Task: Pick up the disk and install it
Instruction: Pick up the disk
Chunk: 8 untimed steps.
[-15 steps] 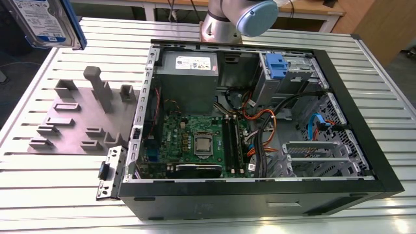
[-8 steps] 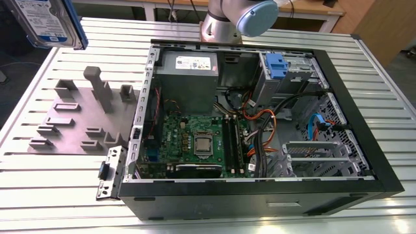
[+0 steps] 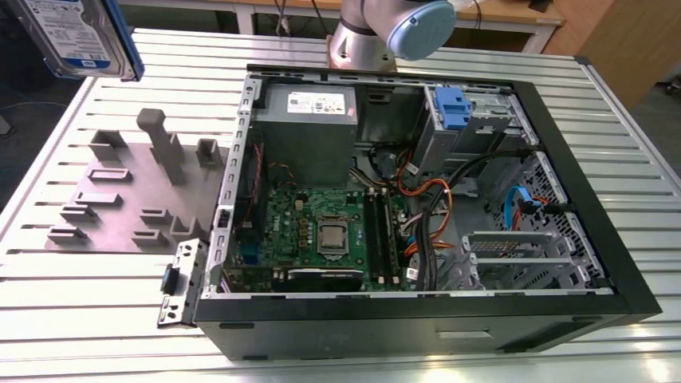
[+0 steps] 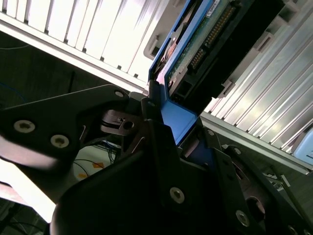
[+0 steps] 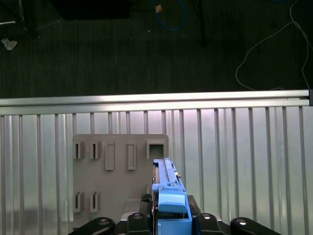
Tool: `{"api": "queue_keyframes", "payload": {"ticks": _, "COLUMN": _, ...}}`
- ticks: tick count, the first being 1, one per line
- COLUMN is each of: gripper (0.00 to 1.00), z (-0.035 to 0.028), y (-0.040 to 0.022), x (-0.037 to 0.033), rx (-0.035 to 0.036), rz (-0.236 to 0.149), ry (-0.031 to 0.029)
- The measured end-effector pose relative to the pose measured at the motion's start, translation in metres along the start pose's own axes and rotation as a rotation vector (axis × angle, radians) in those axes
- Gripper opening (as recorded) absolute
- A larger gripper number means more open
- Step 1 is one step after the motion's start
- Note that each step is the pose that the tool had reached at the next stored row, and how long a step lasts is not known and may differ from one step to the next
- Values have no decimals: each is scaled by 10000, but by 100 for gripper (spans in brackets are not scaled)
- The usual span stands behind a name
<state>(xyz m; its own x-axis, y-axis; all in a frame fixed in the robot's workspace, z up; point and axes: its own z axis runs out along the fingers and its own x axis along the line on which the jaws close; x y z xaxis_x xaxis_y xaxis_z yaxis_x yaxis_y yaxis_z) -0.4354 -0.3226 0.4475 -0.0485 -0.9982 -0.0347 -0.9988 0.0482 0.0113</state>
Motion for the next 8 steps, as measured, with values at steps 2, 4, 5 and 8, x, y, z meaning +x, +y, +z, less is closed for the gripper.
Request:
{"api": "queue_keyframes", "payload": {"ticks": 2, "gripper": 37, "z": -13, "y": 0, "x": 0, "rx": 1, "rz": 0, "ry": 0}}
{"api": "queue_keyframes", "payload": {"ticks": 4, "gripper": 37, "z": -32, "y": 0, "x": -1, "rx": 0, "rz": 0, "ry": 0}}
{"api": "queue_keyframes", "payload": {"ticks": 5, "gripper": 37, "z": -44, "y": 1, "x": -2, "rx": 0, "rz": 1, "ry": 0}}
{"api": "queue_keyframes", "payload": {"ticks": 8, "gripper": 37, "z": -83, "y": 1, "x": -3, "rx": 0, "rz": 0, "ry": 0}}
